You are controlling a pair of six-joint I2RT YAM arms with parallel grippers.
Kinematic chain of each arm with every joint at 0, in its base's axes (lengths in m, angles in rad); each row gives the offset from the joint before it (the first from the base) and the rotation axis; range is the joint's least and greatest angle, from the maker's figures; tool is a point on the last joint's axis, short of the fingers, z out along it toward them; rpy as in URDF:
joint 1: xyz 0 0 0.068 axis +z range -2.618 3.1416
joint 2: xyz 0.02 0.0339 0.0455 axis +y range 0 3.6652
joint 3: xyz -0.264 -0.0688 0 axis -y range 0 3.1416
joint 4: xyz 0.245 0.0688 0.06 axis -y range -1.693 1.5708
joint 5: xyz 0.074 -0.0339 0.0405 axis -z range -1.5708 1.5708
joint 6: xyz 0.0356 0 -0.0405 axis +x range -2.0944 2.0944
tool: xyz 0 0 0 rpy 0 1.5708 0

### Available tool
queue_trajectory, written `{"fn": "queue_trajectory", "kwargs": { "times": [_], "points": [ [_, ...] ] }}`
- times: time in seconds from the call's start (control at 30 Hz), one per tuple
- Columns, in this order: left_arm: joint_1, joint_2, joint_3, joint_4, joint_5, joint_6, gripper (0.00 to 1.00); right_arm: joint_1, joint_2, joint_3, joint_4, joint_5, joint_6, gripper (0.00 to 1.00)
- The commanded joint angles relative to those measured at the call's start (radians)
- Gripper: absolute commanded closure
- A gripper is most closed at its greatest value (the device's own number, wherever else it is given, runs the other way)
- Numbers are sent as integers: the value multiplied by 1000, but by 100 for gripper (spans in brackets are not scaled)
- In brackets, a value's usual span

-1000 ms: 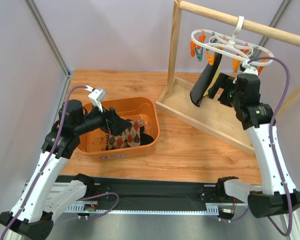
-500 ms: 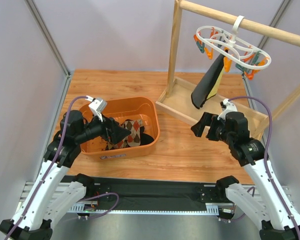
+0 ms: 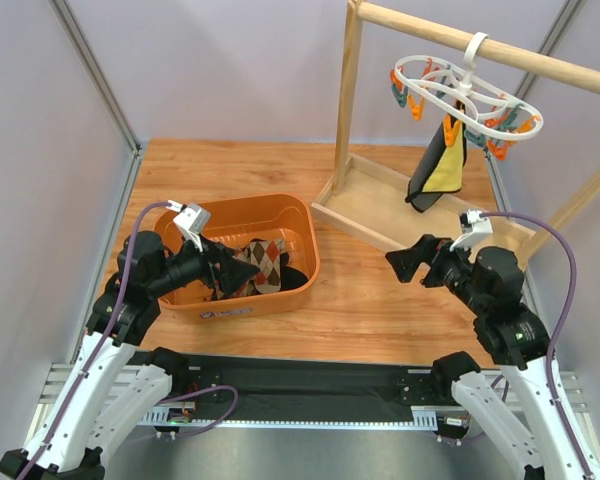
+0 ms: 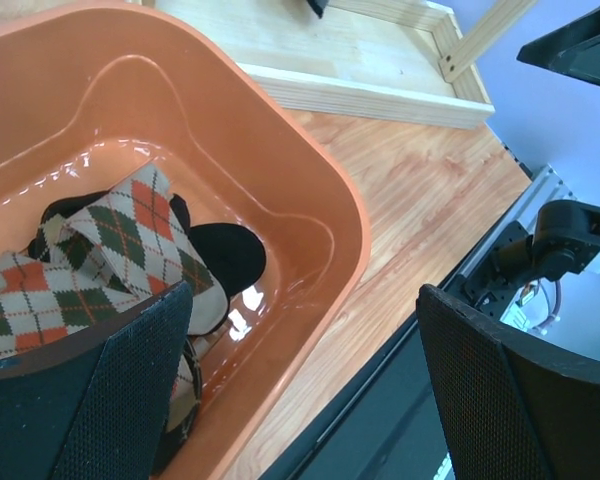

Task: Remove the socks clipped to the hanger

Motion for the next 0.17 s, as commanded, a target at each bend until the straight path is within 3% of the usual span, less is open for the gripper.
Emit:
{"fn": "queue_trajectory", "kwargs": {
  "times": [0.0, 0.13],
  "points": [
    [4, -4, 1, 50, -5, 2, 0, 2, 16, 32, 26, 12, -30, 0],
    [2, -1, 6, 47, -7, 7, 0, 3, 19, 23, 35, 6, -41, 0]
  ]
}}
